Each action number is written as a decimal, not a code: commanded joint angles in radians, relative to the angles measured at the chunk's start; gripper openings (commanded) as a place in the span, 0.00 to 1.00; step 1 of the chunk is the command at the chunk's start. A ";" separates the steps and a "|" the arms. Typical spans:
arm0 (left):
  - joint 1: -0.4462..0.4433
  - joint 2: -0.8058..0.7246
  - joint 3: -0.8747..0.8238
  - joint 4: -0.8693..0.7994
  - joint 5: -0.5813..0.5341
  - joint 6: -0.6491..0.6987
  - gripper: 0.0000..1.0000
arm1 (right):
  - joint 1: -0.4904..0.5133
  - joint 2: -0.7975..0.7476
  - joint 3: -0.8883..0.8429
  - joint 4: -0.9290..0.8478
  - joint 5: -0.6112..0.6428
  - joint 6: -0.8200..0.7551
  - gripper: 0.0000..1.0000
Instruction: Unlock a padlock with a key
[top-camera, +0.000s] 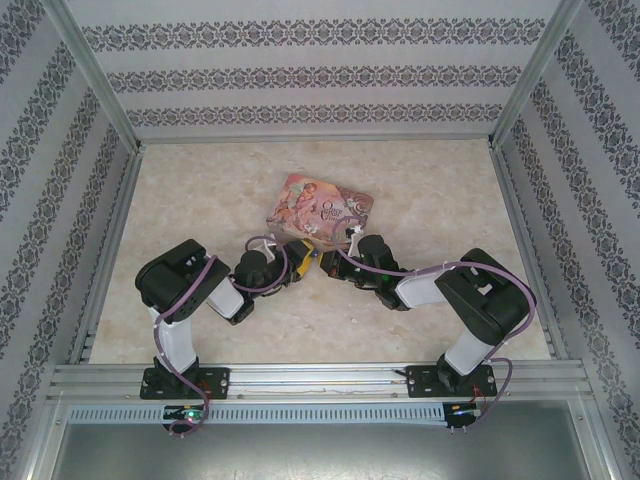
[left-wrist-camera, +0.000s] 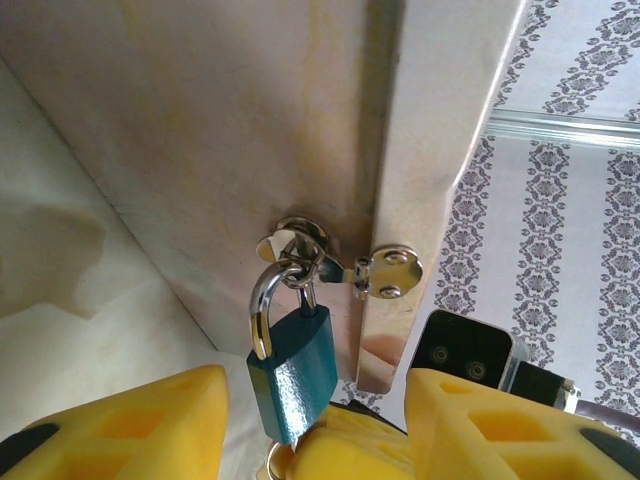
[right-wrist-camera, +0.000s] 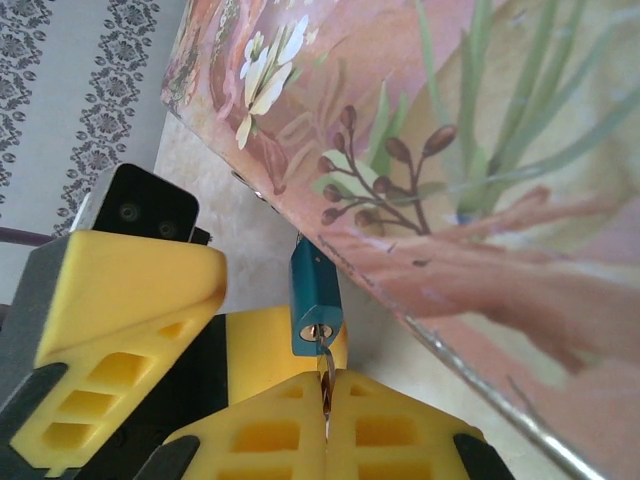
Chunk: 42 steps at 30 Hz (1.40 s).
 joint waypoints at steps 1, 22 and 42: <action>-0.011 0.022 0.030 0.068 0.014 -0.022 0.47 | 0.013 -0.001 0.029 0.065 -0.018 0.012 0.00; -0.013 0.016 0.028 0.066 -0.001 -0.018 0.14 | 0.016 -0.077 -0.014 0.062 0.034 -0.005 0.19; -0.045 -0.247 -0.069 -0.103 -0.004 -0.086 0.07 | 0.157 -0.709 0.010 -0.646 0.381 -0.994 0.59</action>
